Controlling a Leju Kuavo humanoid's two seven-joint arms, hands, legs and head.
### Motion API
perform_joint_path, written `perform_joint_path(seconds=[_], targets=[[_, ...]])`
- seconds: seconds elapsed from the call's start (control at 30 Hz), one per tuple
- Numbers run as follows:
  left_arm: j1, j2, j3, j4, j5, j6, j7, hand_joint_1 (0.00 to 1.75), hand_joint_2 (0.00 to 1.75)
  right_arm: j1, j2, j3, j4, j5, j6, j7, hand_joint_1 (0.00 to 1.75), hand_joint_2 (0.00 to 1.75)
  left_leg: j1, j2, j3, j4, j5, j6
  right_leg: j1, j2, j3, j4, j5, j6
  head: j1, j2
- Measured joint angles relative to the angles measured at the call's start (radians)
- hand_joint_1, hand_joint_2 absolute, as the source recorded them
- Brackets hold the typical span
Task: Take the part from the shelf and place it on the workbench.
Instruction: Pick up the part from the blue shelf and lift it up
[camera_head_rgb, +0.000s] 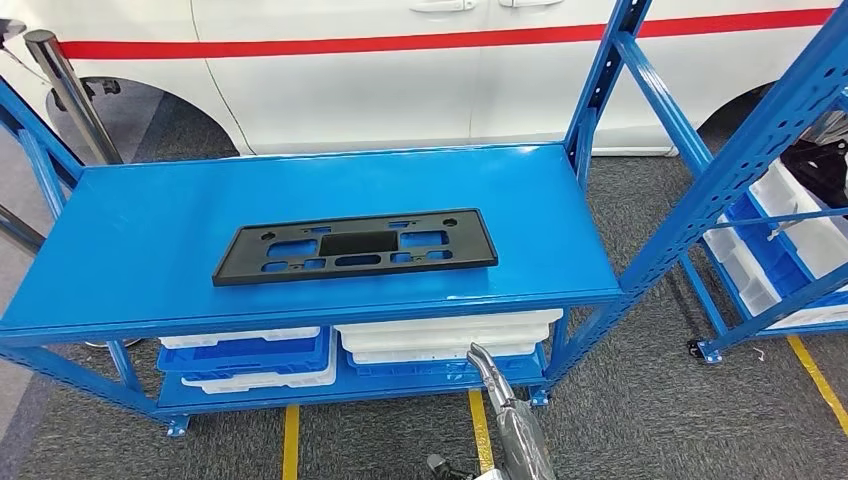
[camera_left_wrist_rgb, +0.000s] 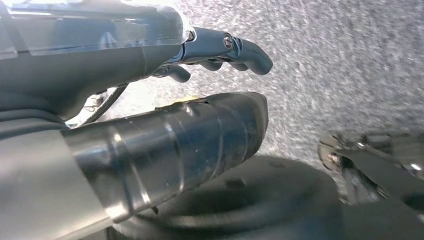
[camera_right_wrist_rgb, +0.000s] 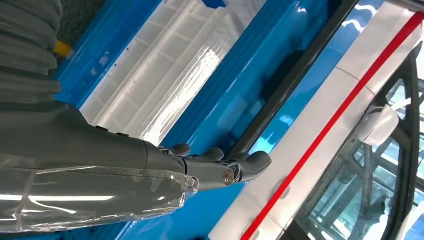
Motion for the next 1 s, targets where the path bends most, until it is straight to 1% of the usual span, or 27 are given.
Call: perform_joint_path(seconds=[0.03,0.07,0.13,0.17,0.2,0.23,0.27,0.3,0.33,0.37,0.4,0.43,0.5,0.53,0.57,0.6,0.63,0.67,0.7,0.73,0.77,0.8,0.83,0.87,0.9,0.97,1.0], targets=[[0.000,0.000,0.000,0.000,0.000,0.000,0.002,0.00,0.00,0.000,0.000,0.000,0.001,0.025,-0.013,0.014,0.00,1.75,0.002,0.001,0.003,-0.006,0.003,0.006,0.000,0.000,-0.007,0.018,-0.013,0.005,0.000,0.000],[0.000,0.000,0.000,0.000,-0.002,-0.001,0.004,0.00,0.00,0.000,0.000,0.000,0.004,0.061,-0.030,0.035,0.00,1.75,0.005,0.002,0.005,-0.011,0.006,0.011,-0.001,0.000,-0.024,0.057,-0.038,0.009,0.000,0.000],[0.000,0.000,0.000,0.000,-0.004,-0.004,0.007,0.00,0.00,0.001,0.000,0.001,0.011,0.148,-0.068,0.089,0.00,1.75,0.005,0.004,0.005,-0.012,0.006,0.016,-0.004,-0.001,-0.086,0.181,-0.099,0.016,0.001,0.000],[0.001,0.000,0.000,0.000,-0.006,-0.006,0.008,0.00,0.00,0.001,0.000,0.003,0.016,0.198,-0.086,0.120,0.00,1.75,0.004,0.004,0.006,-0.012,0.005,0.017,-0.006,-0.001,-0.116,0.239,-0.118,0.019,0.000,0.000],[0.001,0.000,0.000,0.000,-0.007,-0.008,0.010,0.00,0.00,0.002,0.000,0.005,0.021,0.246,-0.102,0.151,0.00,1.75,0.004,0.004,0.006,-0.012,0.004,0.017,-0.008,-0.001,-0.132,0.267,-0.118,0.021,0.000,0.000],[0.001,0.000,0.000,0.000,-0.008,-0.010,0.013,0.00,0.00,0.002,0.000,0.007,0.026,0.296,-0.115,0.182,0.00,1.75,0.004,0.003,0.008,-0.011,0.003,0.016,-0.010,-0.001,-0.131,0.258,-0.099,0.023,0.000,0.000],[0.001,0.000,0.000,0.000,-0.009,-0.011,0.016,0.00,0.00,0.003,0.000,0.008,0.031,0.350,-0.123,0.215,0.00,1.75,0.005,0.002,0.010,-0.010,0.001,0.015,-0.012,-0.001,-0.110,0.210,-0.064,0.023,0.000,0.000],[0.001,0.000,0.000,0.000,-0.011,-0.012,0.019,0.00,0.00,0.004,0.000,0.010,0.034,0.410,-0.128,0.250,0.00,1.75,0.005,0.002,0.012,-0.008,-0.002,0.012,-0.014,-0.002,-0.078,0.139,-0.026,0.022,0.001,0.000],[0.001,0.000,0.000,0.000,-0.014,-0.013,0.021,0.00,0.00,0.005,0.000,0.010,0.038,0.472,-0.130,0.285,0.00,1.75,0.003,0.001,0.013,-0.005,-0.005,0.008,-0.014,-0.002,-0.048,0.074,0.000,0.019,0.001,0.000],[0.001,0.000,0.000,0.000,-0.017,-0.014,0.023,0.00,0.00,0.007,0.000,0.010,0.041,0.532,-0.131,0.319,0.00,1.75,0.002,0.001,0.013,-0.002,-0.009,0.003,-0.012,-0.001,-0.027,0.027,0.015,0.016,0.000,0.000],[0.001,0.000,0.000,0.000,-0.020,-0.016,0.025,0.00,0.00,0.010,0.000,0.010,0.044,0.598,-0.132,0.357,0.00,1.75,0.000,0.000,0.012,0.000,-0.011,-0.002,-0.010,-0.001,-0.018,0.004,0.018,0.011,0.000,0.000],[0.001,0.000,0.000,0.000,-0.024,-0.020,0.027,0.00,0.00,0.013,0.000,0.010,0.047,0.672,-0.132,0.398,0.00,1.75,-0.001,0.000,0.012,0.000,-0.012,-0.008,-0.007,0.000,-0.018,0.002,0.016,0.007,0.000,0.000],[0.000,0.001,-0.001,0.000,-0.030,-0.028,0.032,0.00,0.00,0.017,0.001,0.008,0.056,0.838,-0.132,0.493,0.00,1.75,0.001,0.000,0.012,0.003,-0.017,-0.019,-0.009,0.002,-0.018,-0.003,0.019,-0.005,0.000,0.000],[0.000,0.001,-0.002,0.000,-0.034,-0.031,0.035,0.00,0.00,0.016,0.001,0.008,0.061,0.906,-0.132,0.537,0.00,1.75,0.003,0.000,0.006,0.018,-0.029,-0.024,-0.011,0.001,-0.017,-0.006,0.021,-0.011,0.000,0.000],[0.000,0.001,-0.002,0.000,-0.036,-0.033,0.036,0.00,0.00,0.014,0.001,0.008,0.066,0.951,-0.132,0.569,0.00,1.75,0.004,0.000,-0.008,0.051,-0.051,-0.028,-0.012,0.001,-0.015,-0.009,0.022,-0.017,0.000,0.000],[0.000,0.002,-0.002,0.000,-0.038,-0.034,0.037,0.00,0.00,0.011,0.001,0.008,0.072,0.978,-0.132,0.591,0.00,1.75,0.005,0.000,-0.032,0.105,-0.082,-0.032,-0.012,-0.001,-0.014,-0.010,0.022,-0.021,0.000,0.000],[0.000,0.002,-0.002,0.000,-0.039,-0.035,0.037,0.00,0.00,0.009,0.000,0.008,0.078,0.995,-0.132,0.605,0.00,1.75,0.006,0.000,-0.064,0.172,-0.115,-0.034,-0.011,-0.002,-0.014,-0.010,0.021,-0.024,0.000,0.000],[0.000,0.003,-0.002,0.000,-0.040,-0.037,0.038,0.00,0.00,0.007,0.000,0.008,0.084,1.008,-0.132,0.614,0.00,1.75,0.006,0.000,-0.095,0.234,-0.139,-0.036,-0.010,-0.003,-0.014,-0.009,0.020,-0.026,0.000,0.000],[0.000,0.004,-0.002,0.000,-0.041,-0.039,0.039,0.00,0.00,0.006,0.000,0.008,0.090,1.022,-0.131,0.622,0.00,1.75,0.006,0.000,-0.115,0.275,-0.147,-0.037,-0.009,-0.004,-0.014,-0.008,0.019,-0.027,0.000,0.000],[0.001,0.006,-0.002,0.000,-0.042,-0.041,0.039,0.00,0.00,0.005,0.000,0.007,0.095,1.036,-0.130,0.629,0.00,1.75,0.006,0.000,-0.120,0.281,-0.136,-0.037,-0.008,-0.004,-0.013,-0.007,0.018,-0.028,0.000,0.000],[0.002,0.007,-0.002,0.000,-0.044,-0.043,0.040,0.00,0.00,0.002,0.000,0.006,0.100,1.045,-0.127,0.635,0.00,1.75,0.006,0.001,-0.104,0.245,-0.107,-0.035,-0.008,-0.003,-0.011,-0.006,0.017,-0.028,0.000,0.000],[0.002,0.008,-0.002,0.000,-0.046,-0.045,0.041,0.00,0.00,-0.003,0.000,0.004,0.104,1.051,-0.122,0.642,0.00,1.75,0.006,0.001,-0.074,0.181,-0.067,-0.032,-0.008,-0.002,-0.009,-0.005,0.015,-0.026,0.000,0.000],[0.002,0.009,-0.002,0.000,-0.048,-0.046,0.041,0.00,0.00,-0.009,-0.002,0.001,0.108,1.054,-0.114,0.650,0.00,1.75,0.005,0.001,-0.042,0.112,-0.037,-0.027,-0.006,-0.001,-0.007,-0.003,0.013,-0.024,0.000,0.000],[0.002,0.010,-0.003,0.000,-0.050,-0.046,0.041,0.00,0.00,-0.018,-0.006,-0.002,0.111,1.055,-0.104,0.661,0.00,1.75,0.004,0.000,-0.016,0.055,-0.017,-0.023,-0.004,0.000,-0.007,-0.002,0.011,-0.020,0.000,0.000],[0.001,0.010,-0.003,0.000,-0.051,-0.047,0.041,0.00,0.00,-0.027,-0.012,-0.004,0.114,1.055,-0.093,0.674,0.00,1.75,0.002,0.000,-0.002,0.022,-0.010,-0.019,-0.003,0.000,-0.008,-0.001,0.011,-0.015,0.000,0.000],[-0.001,0.011,-0.003,0.000,-0.055,-0.048,0.041,0.00,0.00,-0.049,-0.032,-0.004,0.117,1.056,-0.072,0.708,0.00,1.75,-0.001,-0.001,0.000,0.009,-0.010,-0.011,-0.002,0.000,-0.009,-0.003,0.013,-0.003,0.000,0.000],[0.000,0.011,-0.003,0.000,-0.057,-0.049,0.041,0.00,0.00,-0.062,-0.045,-0.002,0.118,1.056,-0.061,0.731,0.00,1.75,0.001,0.000,0.001,0.004,-0.006,-0.005,-0.004,0.000,-0.009,-0.002,0.012,0.003,0.000,0.000]])
